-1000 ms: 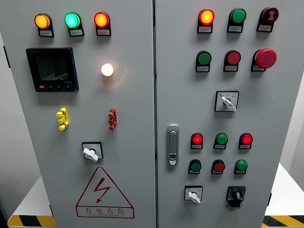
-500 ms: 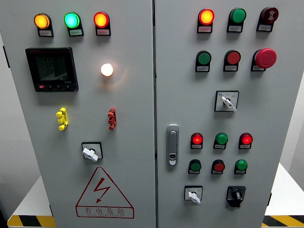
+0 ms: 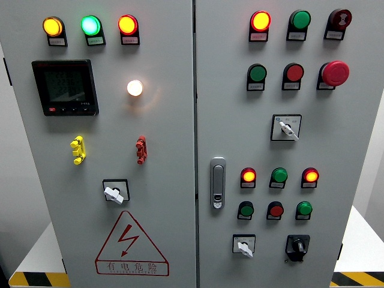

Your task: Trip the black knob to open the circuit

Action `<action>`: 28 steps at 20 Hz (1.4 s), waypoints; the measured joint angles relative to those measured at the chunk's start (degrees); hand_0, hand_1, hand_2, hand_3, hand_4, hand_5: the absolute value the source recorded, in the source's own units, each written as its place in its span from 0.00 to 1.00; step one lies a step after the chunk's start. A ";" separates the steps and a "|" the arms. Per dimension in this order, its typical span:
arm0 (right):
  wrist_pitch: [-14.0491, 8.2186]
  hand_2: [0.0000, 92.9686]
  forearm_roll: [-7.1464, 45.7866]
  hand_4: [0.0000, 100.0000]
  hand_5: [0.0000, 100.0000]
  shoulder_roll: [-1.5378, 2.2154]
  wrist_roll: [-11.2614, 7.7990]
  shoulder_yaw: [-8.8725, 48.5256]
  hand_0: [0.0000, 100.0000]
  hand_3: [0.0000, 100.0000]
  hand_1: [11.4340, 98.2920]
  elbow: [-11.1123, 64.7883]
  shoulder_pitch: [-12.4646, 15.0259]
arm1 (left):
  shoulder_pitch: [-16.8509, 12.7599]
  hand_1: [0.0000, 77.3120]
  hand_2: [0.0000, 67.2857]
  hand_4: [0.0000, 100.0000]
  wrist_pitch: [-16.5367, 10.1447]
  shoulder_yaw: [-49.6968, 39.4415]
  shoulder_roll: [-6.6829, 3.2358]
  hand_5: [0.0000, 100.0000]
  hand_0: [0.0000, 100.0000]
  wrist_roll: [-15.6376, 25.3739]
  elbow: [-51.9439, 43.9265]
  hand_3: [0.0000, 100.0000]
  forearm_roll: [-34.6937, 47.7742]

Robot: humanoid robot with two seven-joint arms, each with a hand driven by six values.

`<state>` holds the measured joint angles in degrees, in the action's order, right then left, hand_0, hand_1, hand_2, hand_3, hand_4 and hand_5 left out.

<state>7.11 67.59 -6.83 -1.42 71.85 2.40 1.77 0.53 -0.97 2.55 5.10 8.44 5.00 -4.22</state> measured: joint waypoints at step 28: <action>-13.26 0.05 9.62 0.70 0.80 1.66 -5.63 -0.34 0.45 0.59 0.59 68.00 11.40 | 0.00 0.05 0.19 0.07 0.00 -0.02 0.00 0.02 0.00 0.00 -0.02 0.21 0.00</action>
<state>-6.15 77.21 -5.17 -7.05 71.51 70.40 13.16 0.53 -0.97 2.53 5.10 8.44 4.98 -4.22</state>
